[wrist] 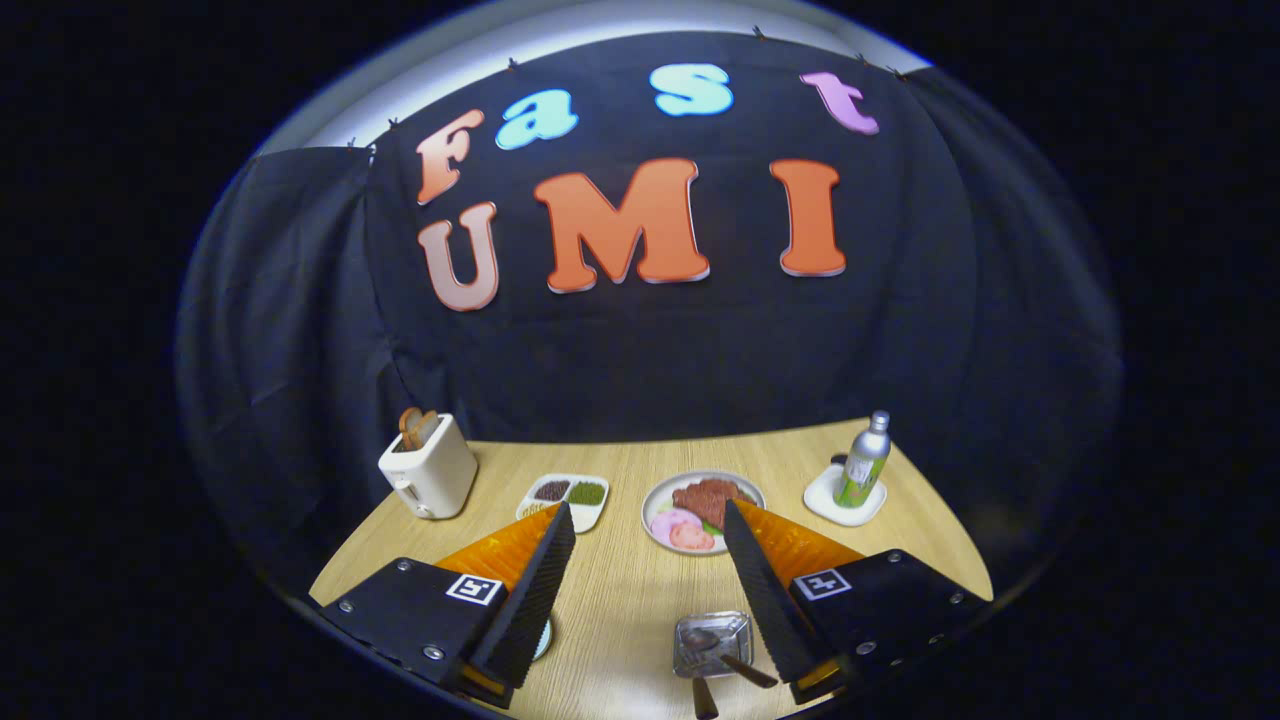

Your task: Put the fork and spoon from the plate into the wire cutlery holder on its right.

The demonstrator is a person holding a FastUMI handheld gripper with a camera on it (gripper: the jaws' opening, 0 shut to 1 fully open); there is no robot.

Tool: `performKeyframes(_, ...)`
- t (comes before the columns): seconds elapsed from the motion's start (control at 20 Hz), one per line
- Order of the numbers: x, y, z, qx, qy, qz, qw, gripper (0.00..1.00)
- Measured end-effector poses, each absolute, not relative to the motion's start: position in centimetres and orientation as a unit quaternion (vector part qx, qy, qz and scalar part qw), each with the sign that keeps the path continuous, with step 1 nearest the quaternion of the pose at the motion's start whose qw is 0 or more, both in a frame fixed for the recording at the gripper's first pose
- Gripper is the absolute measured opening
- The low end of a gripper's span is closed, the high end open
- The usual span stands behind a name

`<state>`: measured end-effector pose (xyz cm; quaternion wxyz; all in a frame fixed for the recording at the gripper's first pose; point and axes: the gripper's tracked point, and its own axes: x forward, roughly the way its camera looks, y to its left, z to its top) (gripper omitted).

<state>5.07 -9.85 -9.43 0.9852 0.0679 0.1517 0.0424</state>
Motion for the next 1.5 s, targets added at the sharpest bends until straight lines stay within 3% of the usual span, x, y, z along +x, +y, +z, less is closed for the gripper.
performKeyframes(0.15, 4.9, -9.0, -3.7, 0.056, 0.074, 0.049, 0.995, 0.97)
performKeyframes(0.4, 4.5, -8.7, 3.1, 0.066, -0.016, 0.045, 0.997, 0.97)
performKeyframes(1.5, 2.0, -6.8, 8.1, 0.016, -0.093, 0.049, 0.994, 0.97)
